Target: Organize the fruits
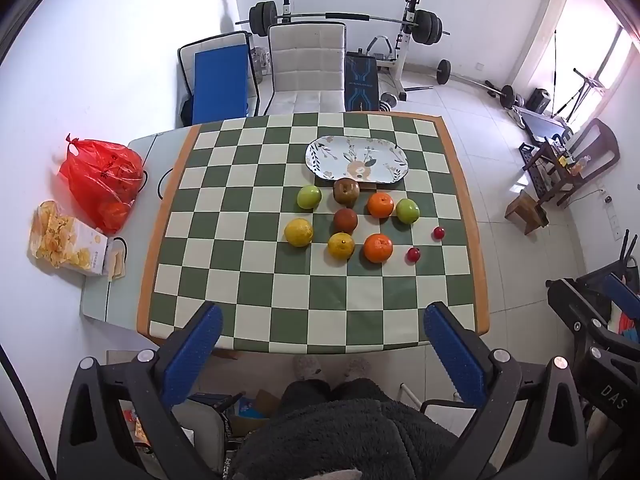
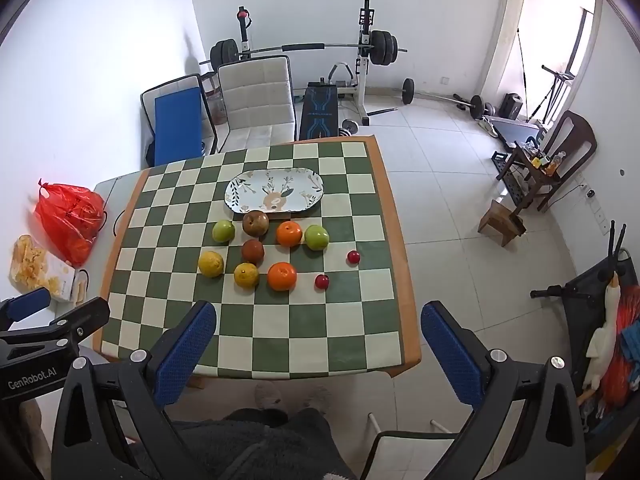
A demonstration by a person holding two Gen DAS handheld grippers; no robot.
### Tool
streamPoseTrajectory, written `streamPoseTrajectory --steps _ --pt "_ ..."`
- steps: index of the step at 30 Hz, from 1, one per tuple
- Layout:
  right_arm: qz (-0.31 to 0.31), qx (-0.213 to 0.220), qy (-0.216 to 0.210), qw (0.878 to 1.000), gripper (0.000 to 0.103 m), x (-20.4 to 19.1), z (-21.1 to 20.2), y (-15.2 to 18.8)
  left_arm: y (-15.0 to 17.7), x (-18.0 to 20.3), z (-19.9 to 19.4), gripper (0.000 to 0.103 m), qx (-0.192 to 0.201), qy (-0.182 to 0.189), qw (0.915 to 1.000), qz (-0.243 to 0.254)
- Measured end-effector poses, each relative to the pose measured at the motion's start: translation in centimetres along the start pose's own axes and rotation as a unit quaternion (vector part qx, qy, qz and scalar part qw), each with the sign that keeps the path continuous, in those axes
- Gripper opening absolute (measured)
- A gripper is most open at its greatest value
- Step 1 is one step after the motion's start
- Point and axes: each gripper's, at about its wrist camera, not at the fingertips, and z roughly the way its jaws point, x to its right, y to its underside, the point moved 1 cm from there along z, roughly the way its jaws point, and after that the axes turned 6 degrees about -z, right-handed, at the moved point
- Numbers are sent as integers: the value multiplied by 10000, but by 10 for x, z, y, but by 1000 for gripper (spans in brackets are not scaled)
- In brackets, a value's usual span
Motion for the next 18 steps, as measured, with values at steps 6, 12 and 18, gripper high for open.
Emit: streamPoseTrajectory --steps 6,12,18 --pt "6 -16 -2 10000 103 -1 1 -1 0 0 0 103 13 -24 10000 9" --pt "6 -18 -26 10000 103 -1 1 -1 0 0 0 103 16 -31 10000 10" --pt "4 -23 -23 10000 103 -2 1 0 0 0 0 103 10 -28 10000 7"
